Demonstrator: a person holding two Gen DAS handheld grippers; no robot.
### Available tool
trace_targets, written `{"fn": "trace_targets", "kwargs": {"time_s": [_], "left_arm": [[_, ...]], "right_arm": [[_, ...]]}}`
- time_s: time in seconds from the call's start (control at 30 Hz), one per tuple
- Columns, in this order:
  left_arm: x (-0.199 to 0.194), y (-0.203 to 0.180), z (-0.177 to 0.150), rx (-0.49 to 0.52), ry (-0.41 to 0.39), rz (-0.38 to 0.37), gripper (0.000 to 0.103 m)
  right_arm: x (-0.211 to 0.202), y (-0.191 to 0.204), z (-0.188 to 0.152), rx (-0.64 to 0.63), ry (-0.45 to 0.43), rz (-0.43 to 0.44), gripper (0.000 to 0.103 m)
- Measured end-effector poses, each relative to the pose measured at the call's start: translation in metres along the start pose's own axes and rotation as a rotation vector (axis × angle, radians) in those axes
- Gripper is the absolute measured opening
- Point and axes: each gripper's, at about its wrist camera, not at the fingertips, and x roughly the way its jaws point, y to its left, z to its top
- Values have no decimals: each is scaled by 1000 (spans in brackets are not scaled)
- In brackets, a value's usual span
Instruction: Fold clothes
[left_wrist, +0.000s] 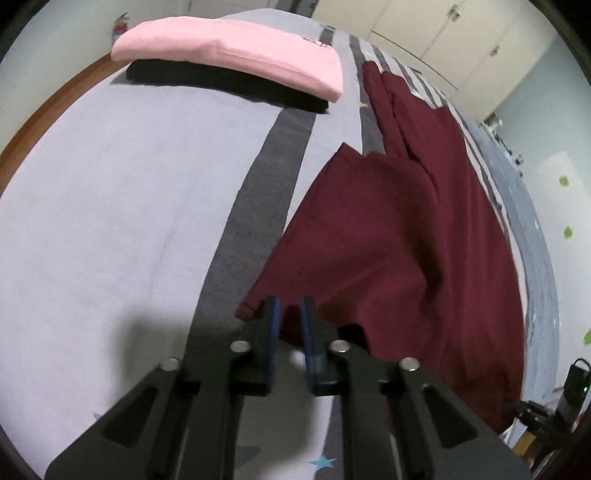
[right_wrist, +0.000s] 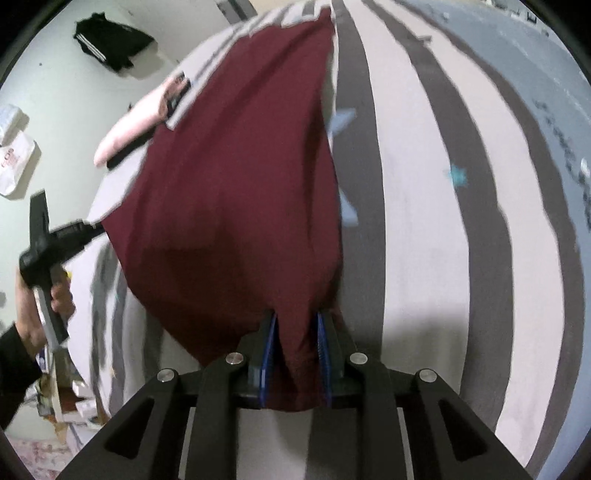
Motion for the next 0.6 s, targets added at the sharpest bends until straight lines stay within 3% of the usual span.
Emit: {"fn": "trace_targets", "kwargs": {"time_s": [0.17,0.33,0.5,0.6], "left_arm": [[-12,22,6,-41,-49,54,0],[-14,33,5,-75,-37,10,1],[-4,17,5,-31,-16,-14,28],[5,6,4,13,-11,0,31]], "right_arm": [[3,-4,-3,1,0,4,16],[2,-6,-6,-9,-6,3,16],[2,-4,-7,-28,-8,-2,16],[3,-2,-6,-35,-8,-5,16]]}}
